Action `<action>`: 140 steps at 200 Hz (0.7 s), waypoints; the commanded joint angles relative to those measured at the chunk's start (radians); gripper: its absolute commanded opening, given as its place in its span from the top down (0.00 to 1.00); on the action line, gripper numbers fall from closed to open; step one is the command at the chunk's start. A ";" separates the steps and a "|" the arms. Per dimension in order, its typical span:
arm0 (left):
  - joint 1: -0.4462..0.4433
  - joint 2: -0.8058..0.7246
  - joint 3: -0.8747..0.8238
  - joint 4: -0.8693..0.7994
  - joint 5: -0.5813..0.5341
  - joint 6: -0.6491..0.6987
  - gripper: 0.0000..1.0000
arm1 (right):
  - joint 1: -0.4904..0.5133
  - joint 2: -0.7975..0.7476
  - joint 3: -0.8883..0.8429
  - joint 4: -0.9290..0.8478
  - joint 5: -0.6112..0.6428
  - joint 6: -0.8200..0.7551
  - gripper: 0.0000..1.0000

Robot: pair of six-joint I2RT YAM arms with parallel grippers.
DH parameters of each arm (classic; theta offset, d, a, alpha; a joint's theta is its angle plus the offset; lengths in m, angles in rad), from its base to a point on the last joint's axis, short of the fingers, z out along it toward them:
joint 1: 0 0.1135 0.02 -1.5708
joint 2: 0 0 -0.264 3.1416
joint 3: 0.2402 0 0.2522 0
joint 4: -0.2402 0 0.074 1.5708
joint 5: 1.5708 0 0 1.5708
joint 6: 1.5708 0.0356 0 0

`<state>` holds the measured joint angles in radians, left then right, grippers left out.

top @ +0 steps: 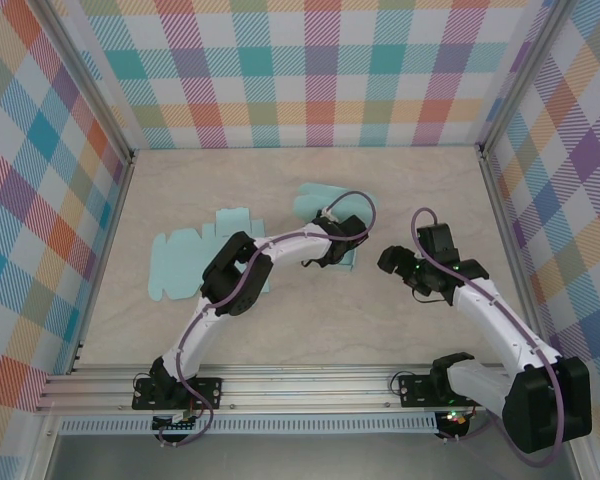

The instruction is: Fold the paper box

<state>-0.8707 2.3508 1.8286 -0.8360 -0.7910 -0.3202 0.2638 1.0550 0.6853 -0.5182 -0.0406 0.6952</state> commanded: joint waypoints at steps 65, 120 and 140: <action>-0.072 -0.214 -0.124 -0.078 0.026 -0.012 0.61 | 0.007 -0.050 0.002 -0.055 0.016 -0.041 0.01; -0.094 -0.410 -0.235 -0.004 0.116 -0.046 0.51 | 0.008 -0.148 0.019 -0.096 0.053 -0.102 0.00; -0.094 -0.517 -0.308 0.050 0.152 -0.050 0.51 | 0.008 -0.195 0.031 -0.125 0.088 -0.124 0.00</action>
<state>-0.9600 1.9579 1.5929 -0.8391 -0.6922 -0.3466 0.2638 0.9112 0.6834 -0.5938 0.0017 0.6220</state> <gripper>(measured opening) 0.489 0.996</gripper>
